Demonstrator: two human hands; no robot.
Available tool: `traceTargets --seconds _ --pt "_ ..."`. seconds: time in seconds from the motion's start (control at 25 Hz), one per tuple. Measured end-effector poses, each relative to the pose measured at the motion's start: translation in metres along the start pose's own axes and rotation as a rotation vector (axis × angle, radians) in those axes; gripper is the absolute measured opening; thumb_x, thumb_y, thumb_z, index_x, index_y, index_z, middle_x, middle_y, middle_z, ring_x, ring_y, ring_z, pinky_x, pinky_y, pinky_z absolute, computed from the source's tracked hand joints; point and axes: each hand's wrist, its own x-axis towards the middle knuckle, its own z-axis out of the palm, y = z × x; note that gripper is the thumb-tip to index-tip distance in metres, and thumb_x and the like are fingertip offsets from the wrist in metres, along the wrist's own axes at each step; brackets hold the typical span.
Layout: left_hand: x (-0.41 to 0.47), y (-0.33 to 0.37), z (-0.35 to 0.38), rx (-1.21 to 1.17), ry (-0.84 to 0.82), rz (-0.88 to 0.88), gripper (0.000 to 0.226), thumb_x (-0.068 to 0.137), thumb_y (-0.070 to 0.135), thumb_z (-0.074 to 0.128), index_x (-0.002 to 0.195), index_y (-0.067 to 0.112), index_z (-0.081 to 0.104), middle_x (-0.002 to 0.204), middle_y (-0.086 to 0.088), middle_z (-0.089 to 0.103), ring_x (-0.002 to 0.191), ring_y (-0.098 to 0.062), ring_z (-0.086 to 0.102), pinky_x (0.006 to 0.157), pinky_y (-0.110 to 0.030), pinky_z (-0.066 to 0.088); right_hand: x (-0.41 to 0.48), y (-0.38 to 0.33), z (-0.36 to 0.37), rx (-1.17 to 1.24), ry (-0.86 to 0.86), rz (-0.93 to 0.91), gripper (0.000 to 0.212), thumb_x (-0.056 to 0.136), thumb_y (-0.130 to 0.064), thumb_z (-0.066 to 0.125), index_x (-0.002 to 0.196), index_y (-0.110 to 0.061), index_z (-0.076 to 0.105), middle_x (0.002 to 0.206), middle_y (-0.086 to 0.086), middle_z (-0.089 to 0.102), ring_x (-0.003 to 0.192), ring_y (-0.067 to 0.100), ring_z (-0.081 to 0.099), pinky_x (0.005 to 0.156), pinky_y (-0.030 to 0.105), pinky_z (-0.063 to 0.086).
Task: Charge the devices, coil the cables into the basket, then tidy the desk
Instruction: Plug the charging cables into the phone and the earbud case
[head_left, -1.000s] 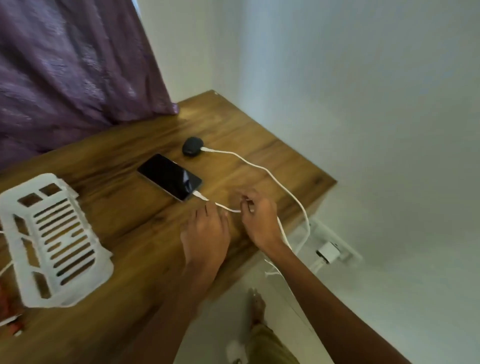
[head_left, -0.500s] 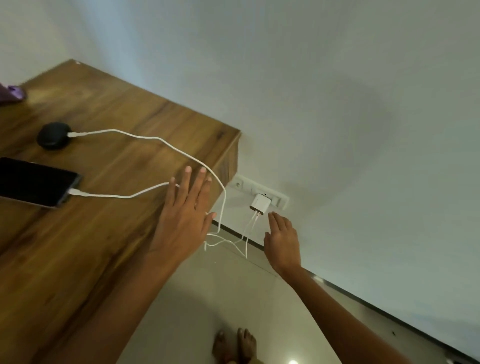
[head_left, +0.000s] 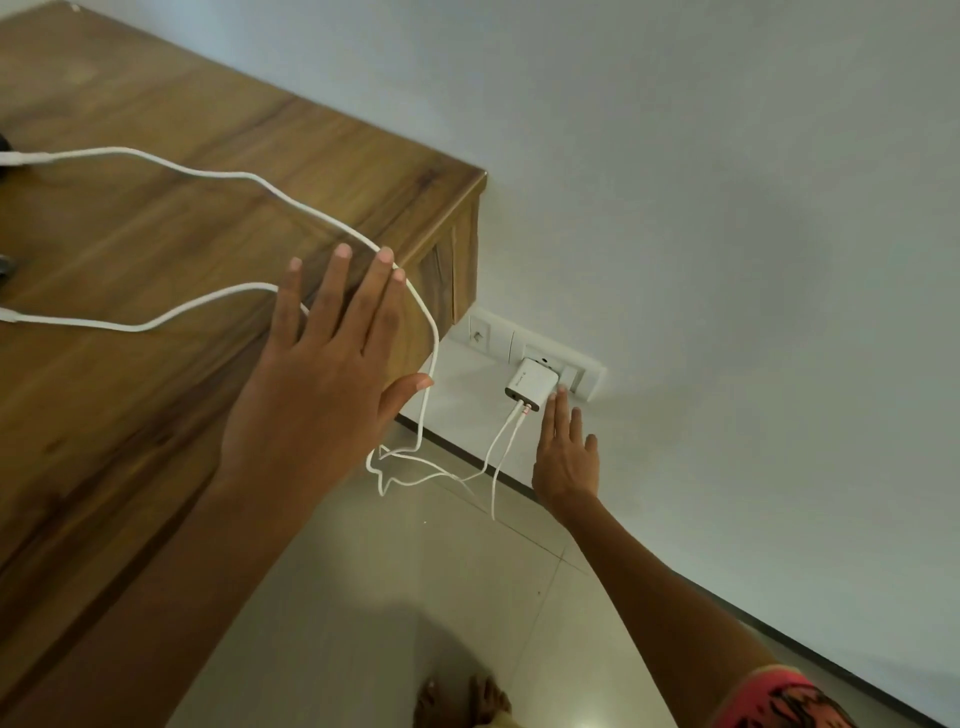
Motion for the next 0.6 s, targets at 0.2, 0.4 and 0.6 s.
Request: traceTargets --seconds 0.2,0.4,0.6 --pt "0.000 -0.002 0.003 0.016 0.018 0.021 0.075 0.094 0.054 0.023 0.142 -0.003 0.026 0.149 -0.023 0.028 0.138 -0.040 0.027 0.112 -0.056 0.018 0.009 -0.004 0.015 -0.118 0.035 0.049 0.090 0.091 -0.028 0.047 0.141 0.002 -0.023 0.152 0.017 -0.026 0.141 0.038 0.015 0.102 0.042 0.034" --pt "-0.002 -0.001 0.007 0.002 0.037 0.035 0.076 0.093 0.055 0.022 0.142 -0.004 0.025 0.150 -0.023 0.027 0.138 -0.040 0.025 0.113 -0.056 0.016 0.018 0.002 0.020 -0.173 0.045 0.059 0.093 0.090 -0.032 0.049 0.142 0.002 -0.022 0.153 0.015 -0.025 0.139 0.038 0.018 0.100 0.042 0.036" --pt "-0.003 -0.001 0.010 -0.030 0.045 0.039 0.076 0.092 0.055 0.026 0.140 -0.004 0.030 0.147 -0.024 0.033 0.136 -0.040 0.030 0.112 -0.055 0.016 0.017 0.004 0.015 -0.122 0.017 0.049 0.094 0.089 -0.031 0.051 0.143 0.000 -0.020 0.154 0.014 -0.022 0.134 0.035 0.026 0.096 0.039 0.039"
